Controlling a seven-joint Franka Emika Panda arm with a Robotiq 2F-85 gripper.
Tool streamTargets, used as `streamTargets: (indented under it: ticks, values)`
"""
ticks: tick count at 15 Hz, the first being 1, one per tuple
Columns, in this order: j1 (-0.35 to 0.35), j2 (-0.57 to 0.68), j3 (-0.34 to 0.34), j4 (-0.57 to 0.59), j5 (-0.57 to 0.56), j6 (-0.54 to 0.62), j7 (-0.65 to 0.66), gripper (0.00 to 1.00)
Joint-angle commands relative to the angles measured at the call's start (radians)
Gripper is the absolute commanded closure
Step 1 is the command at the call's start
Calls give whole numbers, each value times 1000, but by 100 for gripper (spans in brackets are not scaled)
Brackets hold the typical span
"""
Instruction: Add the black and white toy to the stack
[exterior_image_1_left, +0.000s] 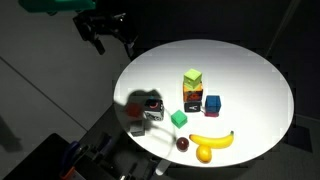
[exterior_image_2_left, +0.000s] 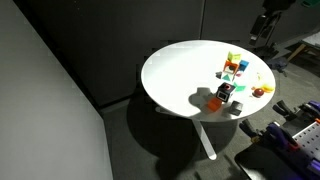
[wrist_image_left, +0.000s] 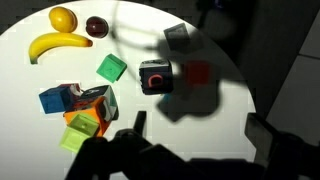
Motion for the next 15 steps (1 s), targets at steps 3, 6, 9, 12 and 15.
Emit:
streamTargets:
  ticks: [3, 6, 9, 12, 15]
  values:
    - [1, 69, -15, 7, 19, 64, -82, 0]
    - [-4, 88, -12, 12, 13, 78, -73, 0]
    - [-4, 86, -3, 3, 7, 72, -49, 0]
    - [-6, 86, -4, 3, 7, 72, -49, 0]
    - [-6, 86, -4, 4, 7, 72, -49, 0]
